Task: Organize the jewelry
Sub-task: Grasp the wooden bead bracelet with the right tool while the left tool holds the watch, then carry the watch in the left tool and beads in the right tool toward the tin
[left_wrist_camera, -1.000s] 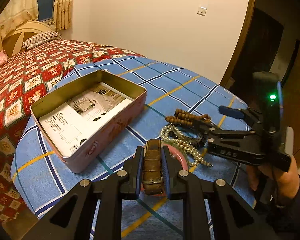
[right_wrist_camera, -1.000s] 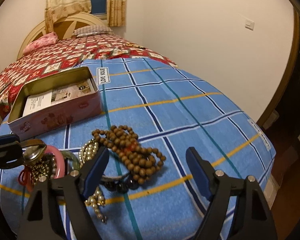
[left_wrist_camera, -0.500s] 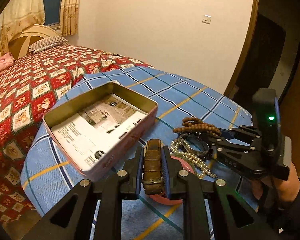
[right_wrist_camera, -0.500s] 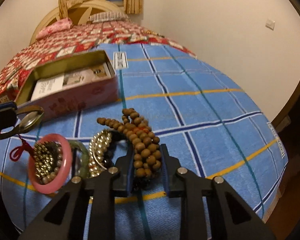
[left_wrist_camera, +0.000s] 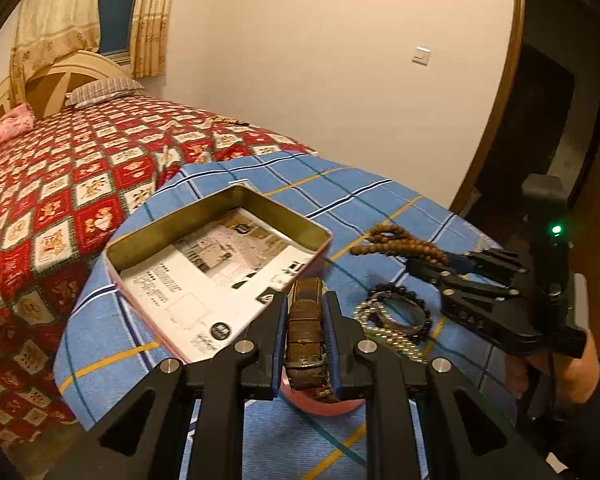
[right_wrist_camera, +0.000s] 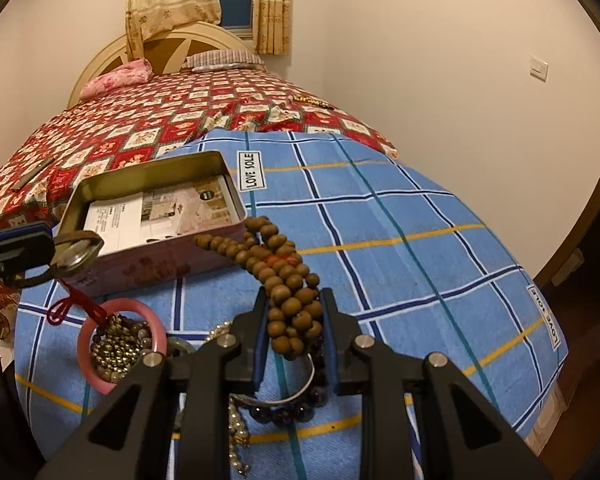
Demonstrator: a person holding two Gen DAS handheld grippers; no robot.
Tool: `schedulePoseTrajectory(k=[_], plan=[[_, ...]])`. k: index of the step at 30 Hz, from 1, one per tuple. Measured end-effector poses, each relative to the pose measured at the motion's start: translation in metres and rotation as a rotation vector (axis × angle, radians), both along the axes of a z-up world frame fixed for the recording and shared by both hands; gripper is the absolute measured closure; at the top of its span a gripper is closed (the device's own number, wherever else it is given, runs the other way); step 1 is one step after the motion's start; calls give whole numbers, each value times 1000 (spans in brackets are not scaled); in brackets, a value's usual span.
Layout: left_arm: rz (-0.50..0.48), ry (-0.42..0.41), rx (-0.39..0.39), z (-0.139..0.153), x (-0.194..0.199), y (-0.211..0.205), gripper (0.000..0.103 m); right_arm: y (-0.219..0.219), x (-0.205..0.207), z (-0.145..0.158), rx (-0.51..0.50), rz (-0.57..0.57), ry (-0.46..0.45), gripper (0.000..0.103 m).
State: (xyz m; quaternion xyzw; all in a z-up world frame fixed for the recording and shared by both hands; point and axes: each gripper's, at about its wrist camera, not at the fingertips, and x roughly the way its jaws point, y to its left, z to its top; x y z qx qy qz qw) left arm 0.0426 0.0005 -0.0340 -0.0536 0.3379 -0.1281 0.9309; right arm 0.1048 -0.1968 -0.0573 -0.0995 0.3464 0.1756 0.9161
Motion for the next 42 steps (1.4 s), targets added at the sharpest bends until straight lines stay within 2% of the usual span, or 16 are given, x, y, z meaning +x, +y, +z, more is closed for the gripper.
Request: schedulePoseTrajectory(k=[9, 13, 19, 23, 29, 31, 37, 38, 40, 41, 42], plan=[[5, -40, -31, 13, 1, 6, 86, 0, -2, -5, 15, -2, 16, 78], [-14, -16, -87, 12, 3, 11, 86, 0, -2, -1, 20, 2, 8, 78], [-40, -37, -65, 18, 3, 4, 86, -1, -5, 0, 30, 1, 3, 77], [-75, 6, -39, 11, 11, -2, 85, -1, -5, -2, 38, 0, 6, 77], [-71, -3, -20, 10, 10, -8, 85, -3, -7, -4, 46, -1, 10, 77], [-93, -4, -5, 8, 9, -12, 102, -3, -8, -4, 51, -3, 10, 77], [-80, -11, 36, 7, 6, -10, 103, -3, -7, -5, 50, 1, 10, 77], [-68, -11, 47, 6, 4, -8, 101, -3, -8, -4, 50, 2, 10, 77], [-57, 10, 70, 0, 0, -6, 80, -3, -9, -4, 49, 4, 10, 77], [-50, 14, 77, -4, -2, -5, 55, -3, -11, -4, 50, 4, 10, 77], [-40, 10, 84, -9, -7, -4, 45, -2, -11, -4, 51, 5, 11, 77]])
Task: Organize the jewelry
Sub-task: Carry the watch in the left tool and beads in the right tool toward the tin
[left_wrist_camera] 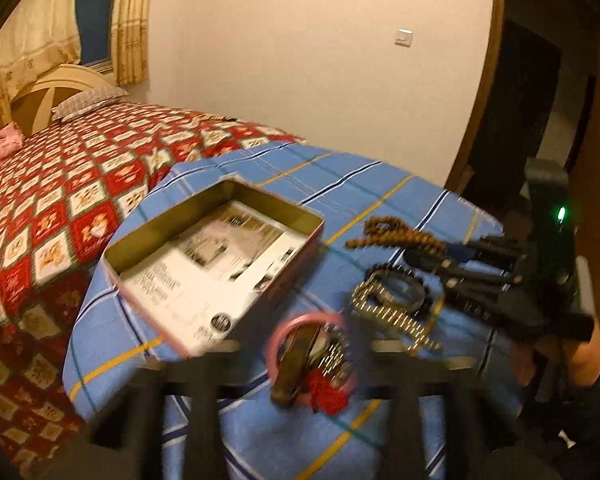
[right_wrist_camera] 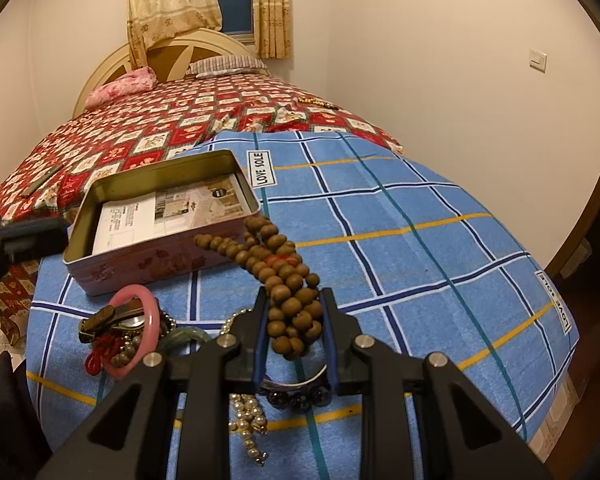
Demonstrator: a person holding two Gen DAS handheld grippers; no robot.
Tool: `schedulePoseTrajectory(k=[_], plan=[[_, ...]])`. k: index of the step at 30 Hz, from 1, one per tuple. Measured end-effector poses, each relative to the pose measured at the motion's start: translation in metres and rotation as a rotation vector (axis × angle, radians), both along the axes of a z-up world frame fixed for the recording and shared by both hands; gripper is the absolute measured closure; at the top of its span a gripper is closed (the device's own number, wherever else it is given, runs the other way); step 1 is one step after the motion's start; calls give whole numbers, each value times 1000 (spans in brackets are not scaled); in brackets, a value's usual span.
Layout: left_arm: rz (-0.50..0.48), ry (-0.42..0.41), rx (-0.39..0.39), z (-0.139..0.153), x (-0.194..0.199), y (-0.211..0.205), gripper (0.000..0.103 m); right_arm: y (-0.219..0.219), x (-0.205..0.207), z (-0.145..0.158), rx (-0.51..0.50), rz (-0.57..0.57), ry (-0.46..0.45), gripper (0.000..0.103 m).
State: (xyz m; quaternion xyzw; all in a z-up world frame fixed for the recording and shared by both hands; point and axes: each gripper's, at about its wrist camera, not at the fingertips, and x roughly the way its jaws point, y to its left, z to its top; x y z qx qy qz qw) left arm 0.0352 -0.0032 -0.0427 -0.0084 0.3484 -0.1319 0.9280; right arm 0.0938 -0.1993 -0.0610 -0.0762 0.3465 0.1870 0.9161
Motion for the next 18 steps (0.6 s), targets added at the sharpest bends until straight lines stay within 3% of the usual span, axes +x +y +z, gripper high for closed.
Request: schedulePoseTrajectory(k=[5, 9, 12, 15, 16, 18], plan=[[-5, 53, 32, -23, -3, -2, 46, 4, -6, -3, 3, 8, 7, 77], [-13, 103, 26, -39, 5, -4, 66, 8, -11, -6, 1, 16, 14, 77], [-8, 114, 44, -45, 7, -5, 66, 10, -11, -7, -3, 17, 16, 77], [0, 168, 9, -57, 15, 0, 67, 11, -10, -7, -4, 19, 15, 77], [-2, 185, -5, -61, 17, 2, 70, 12, -11, -7, -5, 22, 15, 77], [-9, 185, -15, -61, 15, 3, 86, 14, -11, -7, -7, 26, 14, 77]])
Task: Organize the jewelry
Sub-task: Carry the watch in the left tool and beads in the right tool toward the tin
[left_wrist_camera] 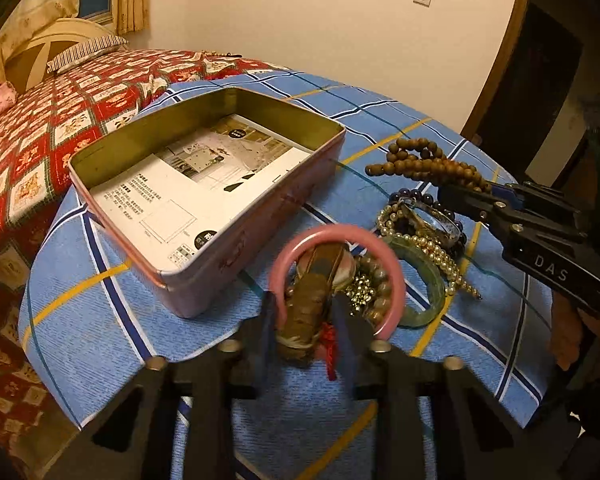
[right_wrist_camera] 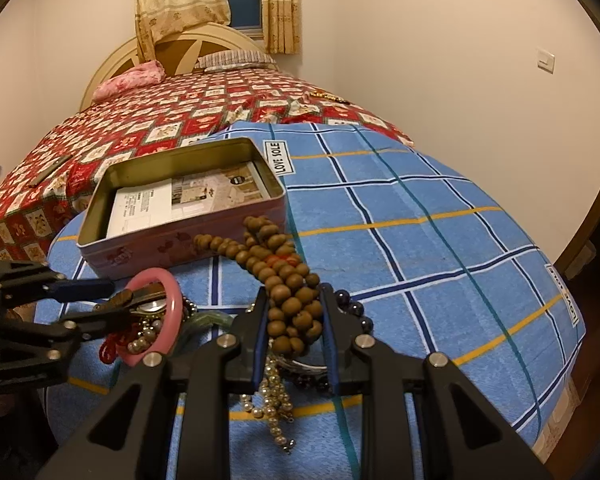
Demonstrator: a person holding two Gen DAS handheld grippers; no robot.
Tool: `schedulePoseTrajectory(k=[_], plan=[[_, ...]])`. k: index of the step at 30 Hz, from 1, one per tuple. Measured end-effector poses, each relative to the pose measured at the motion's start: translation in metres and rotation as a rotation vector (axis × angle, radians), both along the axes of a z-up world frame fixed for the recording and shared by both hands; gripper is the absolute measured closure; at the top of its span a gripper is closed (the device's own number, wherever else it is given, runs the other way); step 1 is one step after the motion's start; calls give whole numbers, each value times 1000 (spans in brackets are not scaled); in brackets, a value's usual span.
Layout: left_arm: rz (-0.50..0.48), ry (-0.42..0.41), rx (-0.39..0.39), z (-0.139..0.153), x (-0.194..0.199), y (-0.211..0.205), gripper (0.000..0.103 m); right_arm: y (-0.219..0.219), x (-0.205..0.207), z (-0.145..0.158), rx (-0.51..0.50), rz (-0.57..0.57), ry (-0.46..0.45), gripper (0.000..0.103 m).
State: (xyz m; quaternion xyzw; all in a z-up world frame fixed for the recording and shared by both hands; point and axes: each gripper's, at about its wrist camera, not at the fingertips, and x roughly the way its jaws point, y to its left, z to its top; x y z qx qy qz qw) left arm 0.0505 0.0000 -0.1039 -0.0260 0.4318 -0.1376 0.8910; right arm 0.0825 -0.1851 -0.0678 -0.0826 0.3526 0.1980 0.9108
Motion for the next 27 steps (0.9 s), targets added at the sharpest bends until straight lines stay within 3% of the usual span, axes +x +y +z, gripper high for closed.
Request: schedulePoseTrajectory(k=[9, 12, 15, 19, 27], plan=[[-42, -136, -27, 60, -24, 0, 86, 3, -4, 14, 10, -3, -39, 77], [-75, -96, -73, 65, -18, 3, 86, 6, -2, 19, -1, 7, -49, 77], [-80, -91, -8, 63, -18, 0, 86, 8, 2, 21, -14, 12, -50, 77], [-78, -41, 3, 50, -17, 2, 86, 8, 2, 21, -13, 9, -49, 77], [13, -171, -23, 86, -13, 27, 86, 18, 12, 31, -34, 38, -80, 77]])
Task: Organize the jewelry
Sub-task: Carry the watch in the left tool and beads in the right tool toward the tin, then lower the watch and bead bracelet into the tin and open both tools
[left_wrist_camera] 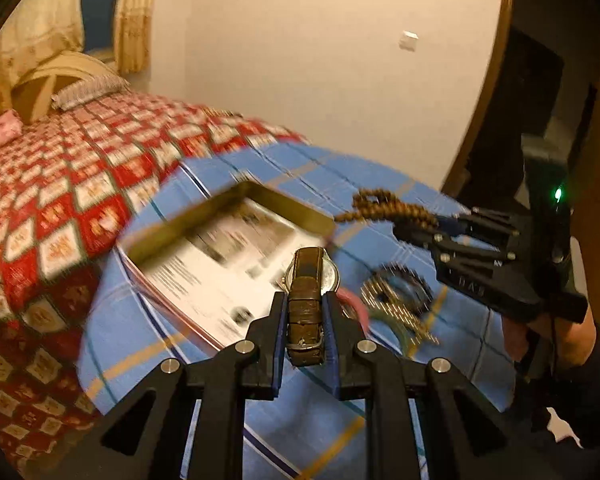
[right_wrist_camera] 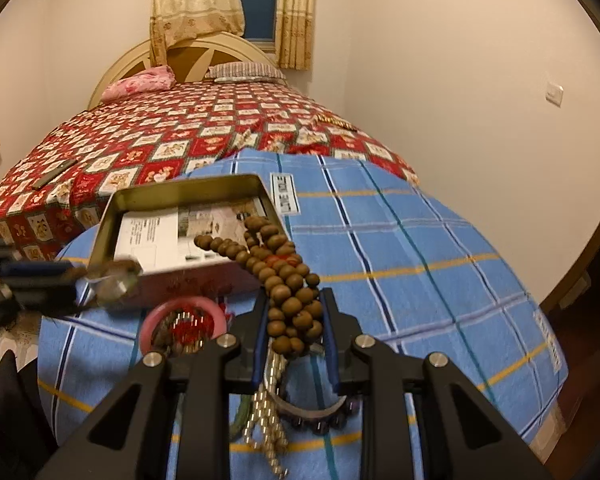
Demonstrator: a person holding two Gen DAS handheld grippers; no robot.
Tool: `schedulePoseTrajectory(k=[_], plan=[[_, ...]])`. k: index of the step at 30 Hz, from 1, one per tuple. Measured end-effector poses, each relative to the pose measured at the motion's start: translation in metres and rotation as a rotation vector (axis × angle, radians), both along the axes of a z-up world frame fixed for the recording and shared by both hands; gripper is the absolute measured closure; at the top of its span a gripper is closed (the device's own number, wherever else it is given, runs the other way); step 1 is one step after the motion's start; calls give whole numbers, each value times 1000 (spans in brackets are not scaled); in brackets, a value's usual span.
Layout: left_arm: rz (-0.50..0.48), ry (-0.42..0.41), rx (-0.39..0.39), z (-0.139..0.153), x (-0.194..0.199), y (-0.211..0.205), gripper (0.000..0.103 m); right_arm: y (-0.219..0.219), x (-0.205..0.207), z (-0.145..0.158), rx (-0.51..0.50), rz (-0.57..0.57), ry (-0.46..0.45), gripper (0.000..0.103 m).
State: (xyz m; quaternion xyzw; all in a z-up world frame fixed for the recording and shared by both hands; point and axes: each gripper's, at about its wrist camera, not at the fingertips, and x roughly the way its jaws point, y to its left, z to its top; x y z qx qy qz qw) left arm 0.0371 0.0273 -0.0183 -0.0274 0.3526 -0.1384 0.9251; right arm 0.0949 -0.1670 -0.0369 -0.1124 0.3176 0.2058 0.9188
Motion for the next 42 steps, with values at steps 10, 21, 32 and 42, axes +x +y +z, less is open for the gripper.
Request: schedulePoseTrajectory(k=[10, 21, 32, 42], plan=[[205, -33, 73, -11, 47, 46, 86, 45, 45, 12, -28, 105, -13, 77], [262, 27, 148, -45, 78, 50, 81, 82, 79, -41, -144, 183, 147, 74], [249, 22, 190, -59, 99, 42, 71, 49, 71, -41, -144, 74, 160, 71], [258, -29, 155, -36, 76, 35, 68, 24, 46, -21, 2, 12, 83, 46]])
